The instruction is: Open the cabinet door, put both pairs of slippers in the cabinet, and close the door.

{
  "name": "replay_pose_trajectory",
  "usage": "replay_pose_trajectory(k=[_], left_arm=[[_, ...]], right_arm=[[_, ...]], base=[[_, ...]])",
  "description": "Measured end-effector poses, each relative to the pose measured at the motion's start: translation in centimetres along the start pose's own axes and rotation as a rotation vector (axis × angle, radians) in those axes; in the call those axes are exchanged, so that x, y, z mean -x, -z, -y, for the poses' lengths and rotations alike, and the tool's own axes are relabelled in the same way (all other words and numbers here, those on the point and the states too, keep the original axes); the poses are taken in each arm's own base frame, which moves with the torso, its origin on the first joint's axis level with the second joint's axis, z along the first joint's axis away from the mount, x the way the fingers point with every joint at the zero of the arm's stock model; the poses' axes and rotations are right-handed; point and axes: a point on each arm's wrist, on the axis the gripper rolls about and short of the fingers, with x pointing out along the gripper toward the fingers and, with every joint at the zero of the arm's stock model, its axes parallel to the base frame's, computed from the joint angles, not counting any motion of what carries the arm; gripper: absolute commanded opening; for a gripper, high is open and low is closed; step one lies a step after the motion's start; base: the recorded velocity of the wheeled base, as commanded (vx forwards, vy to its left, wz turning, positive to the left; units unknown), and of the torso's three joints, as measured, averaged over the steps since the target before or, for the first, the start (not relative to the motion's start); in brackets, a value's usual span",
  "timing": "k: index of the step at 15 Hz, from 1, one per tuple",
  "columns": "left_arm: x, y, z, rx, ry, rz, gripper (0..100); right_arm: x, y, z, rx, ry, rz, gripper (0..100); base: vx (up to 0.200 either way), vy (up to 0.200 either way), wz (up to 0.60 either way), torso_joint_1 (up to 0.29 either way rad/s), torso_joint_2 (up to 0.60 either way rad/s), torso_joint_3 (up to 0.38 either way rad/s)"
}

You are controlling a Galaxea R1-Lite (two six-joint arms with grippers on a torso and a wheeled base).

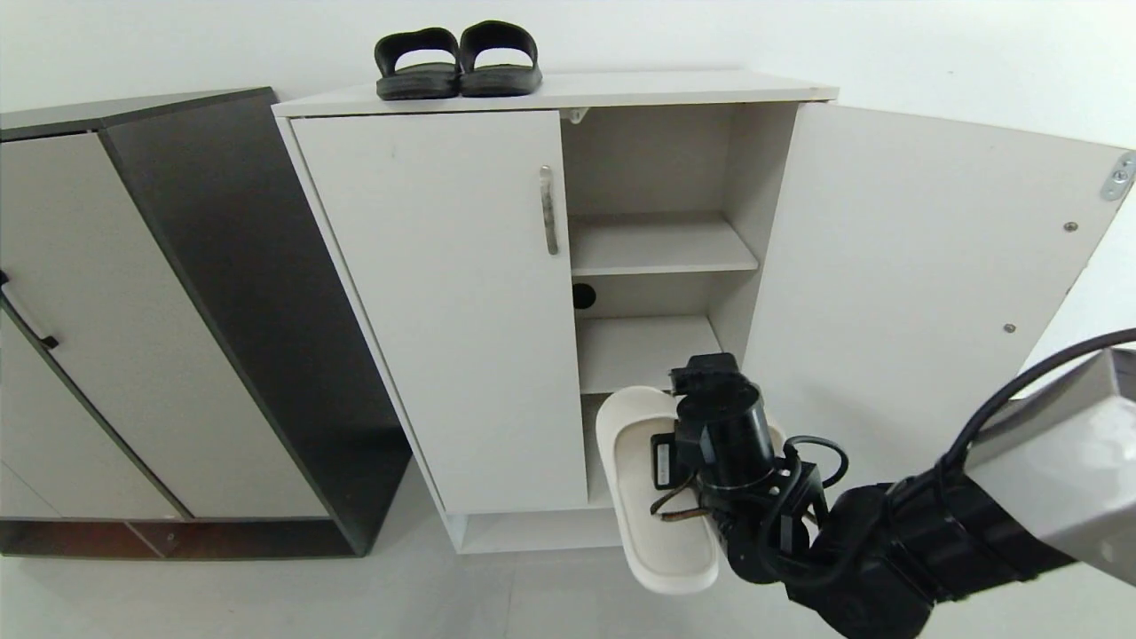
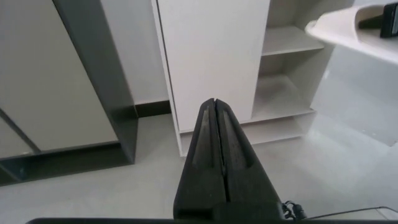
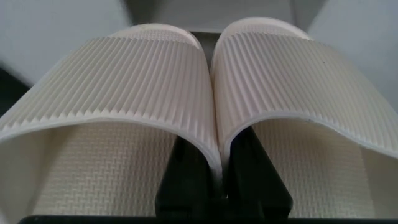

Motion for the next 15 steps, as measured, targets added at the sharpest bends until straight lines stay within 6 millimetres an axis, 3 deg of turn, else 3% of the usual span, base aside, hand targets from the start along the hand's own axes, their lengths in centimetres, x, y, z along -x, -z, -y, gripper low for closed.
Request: replay_pose_trajectory(k=[5,15], left_arm=[[0.0,0.0,0.0,0.013,-0.008,-0.001,0],[0.0,0.0,0.0,0.015,-0.008,-0.002,0]], right_arm=[[-2.7,1.1,-0.4,0.005,0.037,-0.011,0],[-3.9,1.8,-0.7,0.016,0.036,0.041,0]], base=[[0.0,0.0,0.0,0.0,0.0,0.0],[0.0,0.0,0.0,0.002,0.0,-0.143]])
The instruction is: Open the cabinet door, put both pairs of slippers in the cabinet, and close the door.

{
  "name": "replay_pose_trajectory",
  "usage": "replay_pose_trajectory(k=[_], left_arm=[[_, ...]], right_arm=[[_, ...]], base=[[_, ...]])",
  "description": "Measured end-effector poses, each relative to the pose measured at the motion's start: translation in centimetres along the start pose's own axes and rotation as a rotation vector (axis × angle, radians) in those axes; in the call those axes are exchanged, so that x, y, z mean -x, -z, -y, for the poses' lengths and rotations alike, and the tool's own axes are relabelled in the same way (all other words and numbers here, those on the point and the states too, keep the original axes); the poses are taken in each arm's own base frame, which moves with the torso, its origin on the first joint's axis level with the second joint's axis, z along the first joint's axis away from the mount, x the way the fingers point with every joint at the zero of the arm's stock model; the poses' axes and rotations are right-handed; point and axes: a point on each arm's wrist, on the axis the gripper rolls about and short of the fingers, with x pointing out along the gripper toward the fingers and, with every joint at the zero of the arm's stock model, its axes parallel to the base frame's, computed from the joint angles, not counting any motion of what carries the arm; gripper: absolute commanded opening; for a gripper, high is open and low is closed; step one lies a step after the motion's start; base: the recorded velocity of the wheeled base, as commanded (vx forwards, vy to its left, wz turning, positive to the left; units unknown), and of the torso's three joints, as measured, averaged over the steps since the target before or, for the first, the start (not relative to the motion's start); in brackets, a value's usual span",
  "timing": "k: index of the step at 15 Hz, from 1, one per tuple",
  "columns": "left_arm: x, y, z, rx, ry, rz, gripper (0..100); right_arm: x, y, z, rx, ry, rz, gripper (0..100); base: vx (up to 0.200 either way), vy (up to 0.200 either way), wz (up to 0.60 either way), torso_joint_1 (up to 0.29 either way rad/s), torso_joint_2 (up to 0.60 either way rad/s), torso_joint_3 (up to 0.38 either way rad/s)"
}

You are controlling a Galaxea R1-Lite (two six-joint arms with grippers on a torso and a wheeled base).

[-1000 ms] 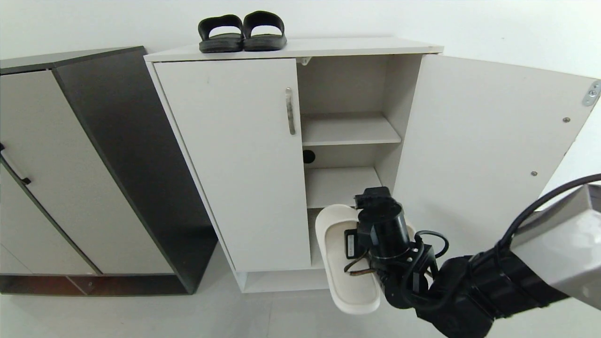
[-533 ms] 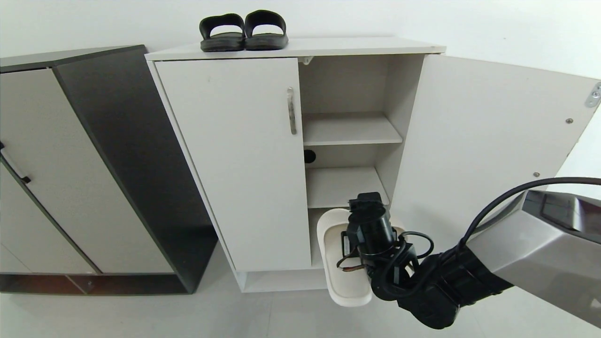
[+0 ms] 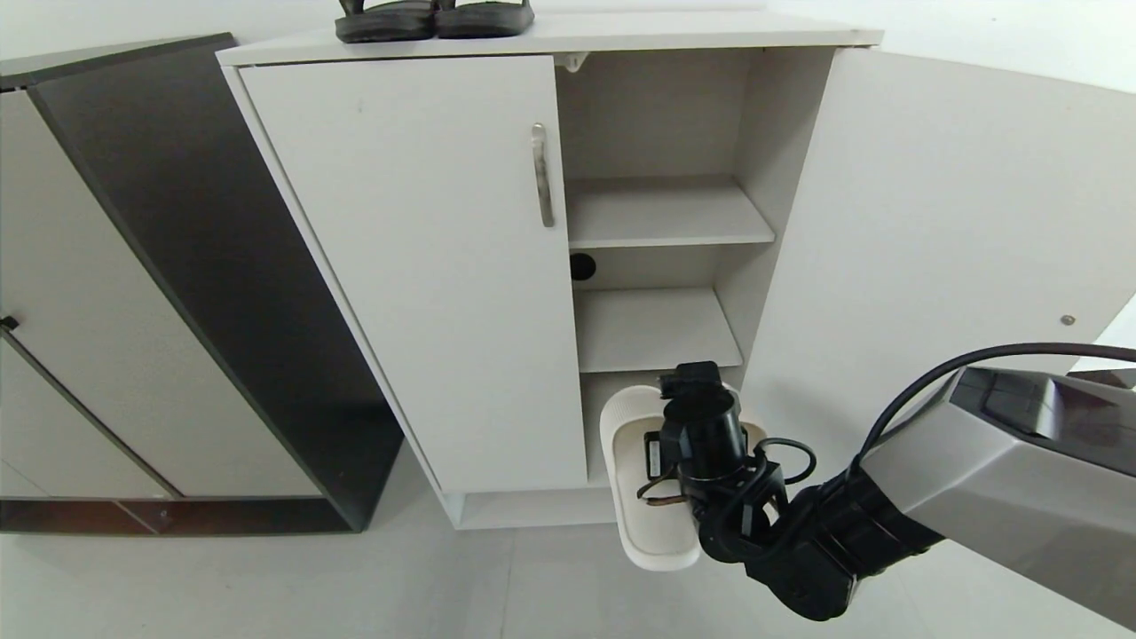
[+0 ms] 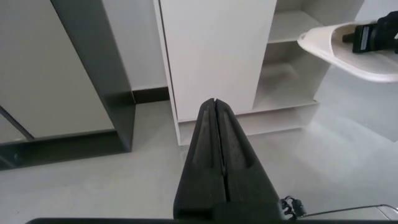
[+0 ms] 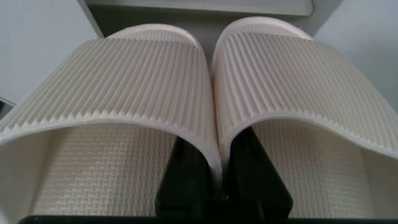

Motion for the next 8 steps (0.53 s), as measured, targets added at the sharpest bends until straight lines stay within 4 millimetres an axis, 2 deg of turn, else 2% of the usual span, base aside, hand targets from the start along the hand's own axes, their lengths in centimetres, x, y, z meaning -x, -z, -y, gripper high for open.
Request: replay_pose_trajectory(k=[5,8], left_arm=[[0.0,0.0,0.0,0.003,-0.001,0.0,0],[0.0,0.0,0.0,0.004,-0.003,-0.001,0]], right_arm=[[0.5,-1.3,0.1,0.005,-0.015,0.181,0],[0.6,-1.6,0.2,0.003,-0.009,0.268,0]], base=[[0.0,0.0,0.0,0.004,0.0,-0.202],[0.0,0.0,0.0,0.001,0.0,-0.043]])
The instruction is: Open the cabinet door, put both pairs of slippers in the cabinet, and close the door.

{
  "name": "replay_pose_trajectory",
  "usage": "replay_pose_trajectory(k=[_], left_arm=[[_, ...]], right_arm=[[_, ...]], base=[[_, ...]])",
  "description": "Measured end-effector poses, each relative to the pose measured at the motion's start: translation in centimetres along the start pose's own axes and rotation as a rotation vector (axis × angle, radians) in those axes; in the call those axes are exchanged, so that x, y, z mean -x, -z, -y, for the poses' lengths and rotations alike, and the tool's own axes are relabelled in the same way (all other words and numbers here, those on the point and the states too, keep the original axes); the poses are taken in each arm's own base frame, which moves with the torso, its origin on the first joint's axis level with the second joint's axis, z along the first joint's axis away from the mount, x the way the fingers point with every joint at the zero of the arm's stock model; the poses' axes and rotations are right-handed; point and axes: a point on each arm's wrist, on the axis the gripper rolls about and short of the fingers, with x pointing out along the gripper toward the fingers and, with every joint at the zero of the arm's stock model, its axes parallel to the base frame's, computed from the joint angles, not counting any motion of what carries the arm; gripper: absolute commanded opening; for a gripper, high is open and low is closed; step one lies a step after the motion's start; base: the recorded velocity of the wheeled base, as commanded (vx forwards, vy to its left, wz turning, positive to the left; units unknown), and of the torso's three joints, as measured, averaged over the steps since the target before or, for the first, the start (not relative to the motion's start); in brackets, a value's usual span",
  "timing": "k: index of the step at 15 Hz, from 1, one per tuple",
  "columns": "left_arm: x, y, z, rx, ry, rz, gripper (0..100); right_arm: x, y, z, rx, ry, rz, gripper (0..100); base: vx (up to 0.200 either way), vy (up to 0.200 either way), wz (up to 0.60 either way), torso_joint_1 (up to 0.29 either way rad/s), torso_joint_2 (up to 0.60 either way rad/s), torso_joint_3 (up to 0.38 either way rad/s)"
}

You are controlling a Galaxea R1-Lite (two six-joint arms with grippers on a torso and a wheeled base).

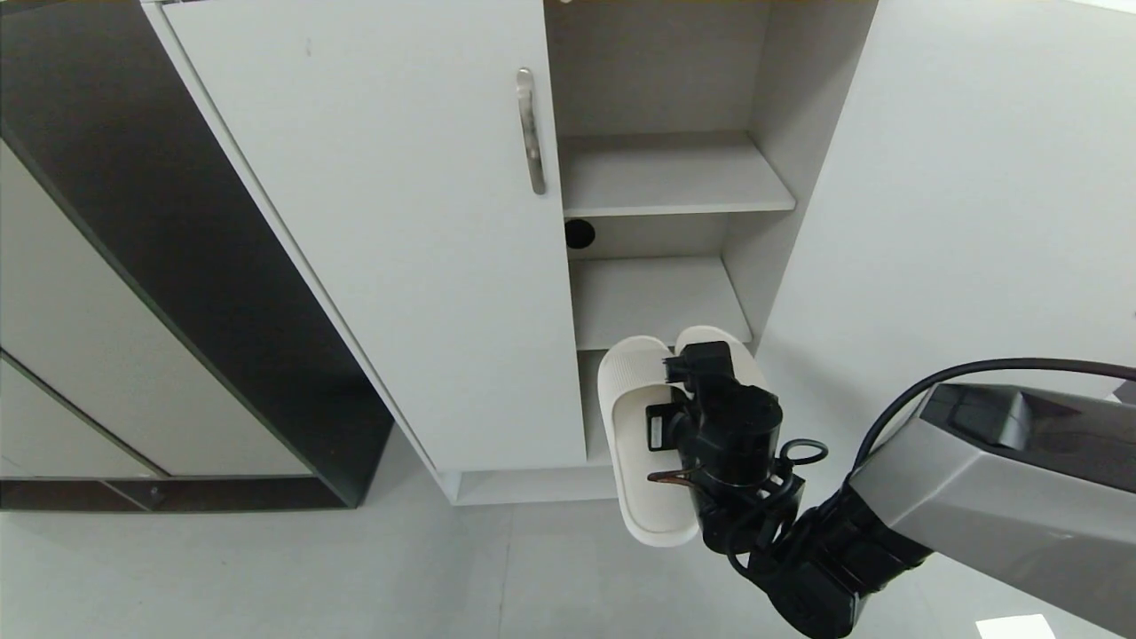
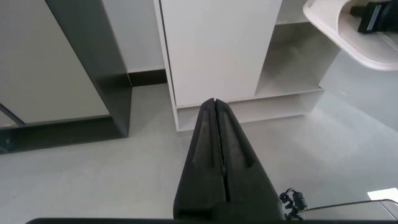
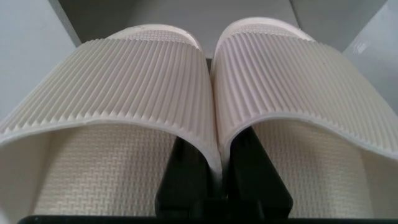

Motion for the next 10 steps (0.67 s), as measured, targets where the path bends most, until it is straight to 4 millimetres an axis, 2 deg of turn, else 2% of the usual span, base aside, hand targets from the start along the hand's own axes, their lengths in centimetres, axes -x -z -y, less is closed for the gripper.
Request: replay_pose_trajectory(k=[10], left_arm=[[0.0,0.0,0.0,0.001,-0.001,0.0,0]], right_arm=[[-0.26,1.04,-0.13,0.016,-0.002,-0.016,0]], base=[[0.0,0.0,0.0,0.0,0.0,0.0]])
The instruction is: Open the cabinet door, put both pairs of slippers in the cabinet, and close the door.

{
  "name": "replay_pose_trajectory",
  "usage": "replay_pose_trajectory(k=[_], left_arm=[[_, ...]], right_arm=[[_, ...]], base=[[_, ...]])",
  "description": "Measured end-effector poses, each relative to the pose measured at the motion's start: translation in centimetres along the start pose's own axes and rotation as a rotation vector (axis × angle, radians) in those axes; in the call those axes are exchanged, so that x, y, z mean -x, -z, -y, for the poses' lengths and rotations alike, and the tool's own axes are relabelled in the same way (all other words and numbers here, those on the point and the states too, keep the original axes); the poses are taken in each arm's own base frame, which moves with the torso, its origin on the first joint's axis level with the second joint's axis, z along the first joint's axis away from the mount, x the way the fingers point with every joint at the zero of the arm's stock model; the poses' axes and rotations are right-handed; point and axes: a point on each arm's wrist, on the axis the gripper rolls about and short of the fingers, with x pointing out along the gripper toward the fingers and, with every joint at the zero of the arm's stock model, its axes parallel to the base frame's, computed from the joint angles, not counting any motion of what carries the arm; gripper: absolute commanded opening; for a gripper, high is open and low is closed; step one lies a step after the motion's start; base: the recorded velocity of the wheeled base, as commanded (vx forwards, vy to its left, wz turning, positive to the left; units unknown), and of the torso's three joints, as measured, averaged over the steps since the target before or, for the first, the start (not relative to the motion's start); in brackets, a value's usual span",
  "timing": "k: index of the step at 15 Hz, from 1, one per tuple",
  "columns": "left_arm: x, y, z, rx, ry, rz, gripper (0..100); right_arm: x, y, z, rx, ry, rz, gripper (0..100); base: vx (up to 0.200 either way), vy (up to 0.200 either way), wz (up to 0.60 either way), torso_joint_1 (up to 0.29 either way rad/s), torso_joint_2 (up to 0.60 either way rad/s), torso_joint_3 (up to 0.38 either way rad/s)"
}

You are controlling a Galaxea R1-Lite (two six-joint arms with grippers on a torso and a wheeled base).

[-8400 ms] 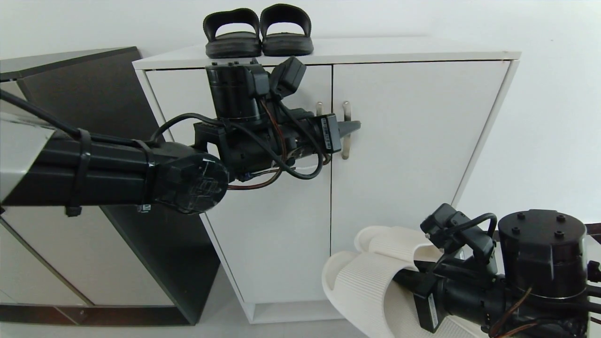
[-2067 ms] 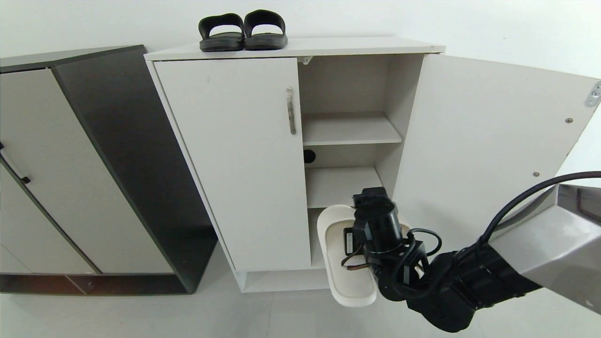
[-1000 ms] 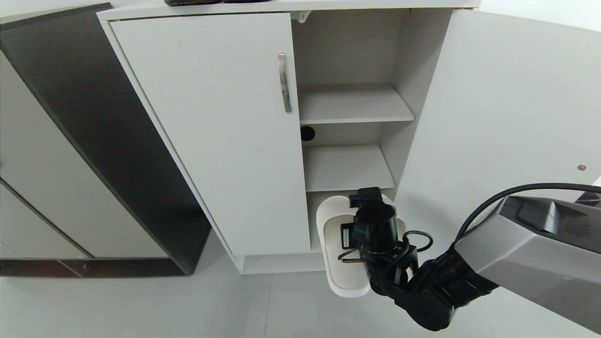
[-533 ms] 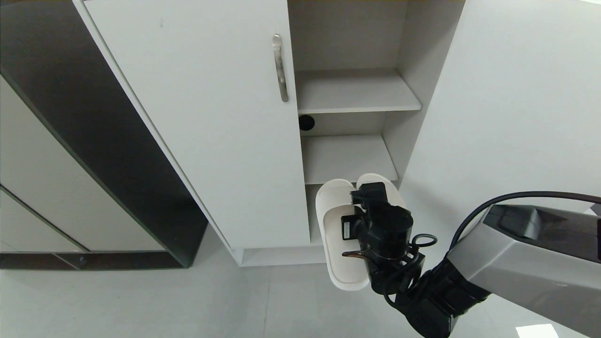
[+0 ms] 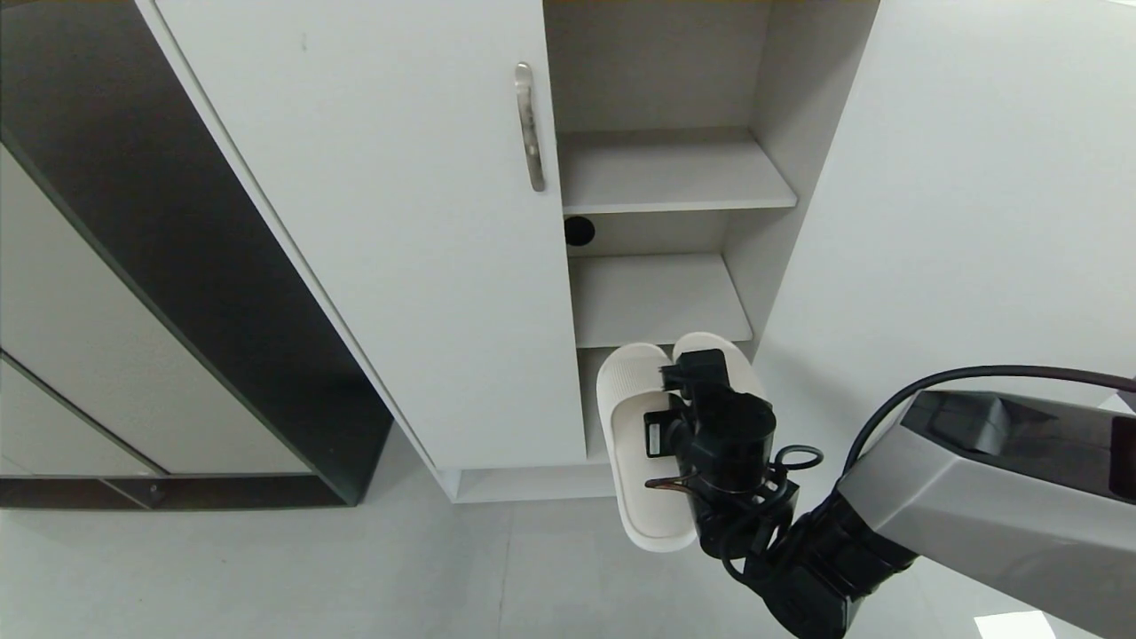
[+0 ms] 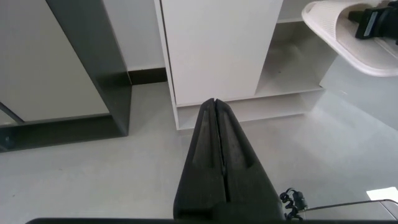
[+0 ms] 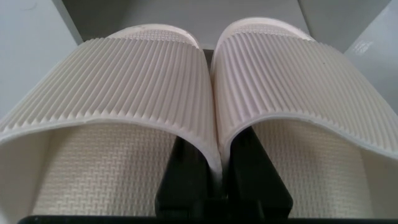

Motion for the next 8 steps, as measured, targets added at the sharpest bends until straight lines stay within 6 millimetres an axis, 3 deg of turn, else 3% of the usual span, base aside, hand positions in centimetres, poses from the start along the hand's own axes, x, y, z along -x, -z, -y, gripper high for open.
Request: replay_pose_trajectory(k=[3,8], left_arm=[[0.0,0.0,0.0,0.001,0.0,0.0,0],[0.0,0.0,0.0,0.018,-0.012,0.001,0]], right_arm=[[-0.4,0.4,-0.2,0.002,0.001,-0.002,0],[-1.2,0.3,-0.7,-0.005,-0.001,0.007,0]], base=[[0.0,-0.2,0.0,0.001,0.0,0.004],[0.0,0.0,0.0,0.0,0.0,0.0]])
